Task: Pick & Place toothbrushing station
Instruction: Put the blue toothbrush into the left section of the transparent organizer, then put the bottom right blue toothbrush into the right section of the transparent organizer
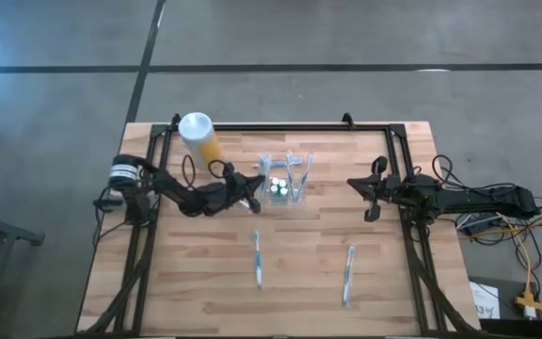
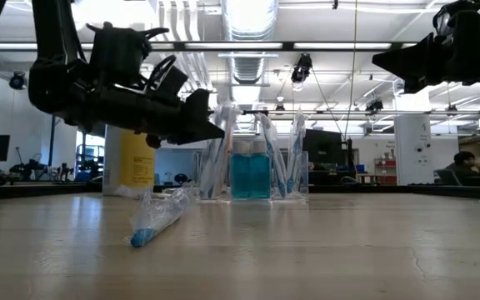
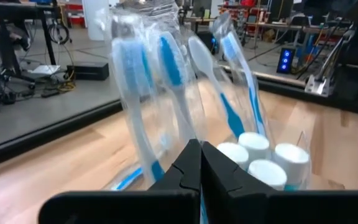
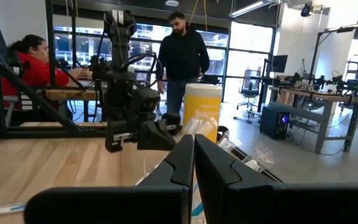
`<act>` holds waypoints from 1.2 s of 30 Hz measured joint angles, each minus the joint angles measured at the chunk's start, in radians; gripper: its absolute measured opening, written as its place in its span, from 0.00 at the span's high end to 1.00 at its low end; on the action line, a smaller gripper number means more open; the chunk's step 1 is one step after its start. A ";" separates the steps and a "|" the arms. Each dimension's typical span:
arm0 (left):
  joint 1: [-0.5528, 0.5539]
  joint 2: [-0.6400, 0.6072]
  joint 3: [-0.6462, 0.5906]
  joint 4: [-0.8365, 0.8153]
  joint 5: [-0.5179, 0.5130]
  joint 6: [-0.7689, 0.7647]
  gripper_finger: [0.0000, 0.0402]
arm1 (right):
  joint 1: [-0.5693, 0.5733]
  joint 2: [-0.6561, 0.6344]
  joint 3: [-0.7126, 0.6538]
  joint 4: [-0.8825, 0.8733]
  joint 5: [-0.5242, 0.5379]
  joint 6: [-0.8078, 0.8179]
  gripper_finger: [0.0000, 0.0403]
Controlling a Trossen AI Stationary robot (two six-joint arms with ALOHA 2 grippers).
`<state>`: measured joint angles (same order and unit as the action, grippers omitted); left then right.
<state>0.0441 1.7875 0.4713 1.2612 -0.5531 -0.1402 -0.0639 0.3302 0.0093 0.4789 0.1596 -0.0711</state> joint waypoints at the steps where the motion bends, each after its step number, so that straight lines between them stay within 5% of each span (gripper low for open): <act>1: 0.000 0.007 0.000 0.004 -0.001 -0.003 1.00 | 0.000 0.000 0.000 0.000 0.000 0.000 0.98; 25: -0.007 -0.085 -0.002 -0.114 0.043 0.020 0.84 | 0.000 0.000 0.000 -0.014 -0.001 0.000 0.98; 31: -0.020 -0.242 -0.002 -0.321 0.044 0.046 0.83 | 0.000 0.000 0.000 -0.031 -0.002 0.000 0.98; 36: -0.057 -0.508 -0.002 -0.626 0.046 0.168 0.83 | 0.000 0.004 0.000 -0.054 -0.003 0.039 0.98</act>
<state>-0.0133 1.2794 0.4690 0.6355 -0.5068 0.0276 -0.0639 0.3337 0.0097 0.4252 0.1566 -0.0318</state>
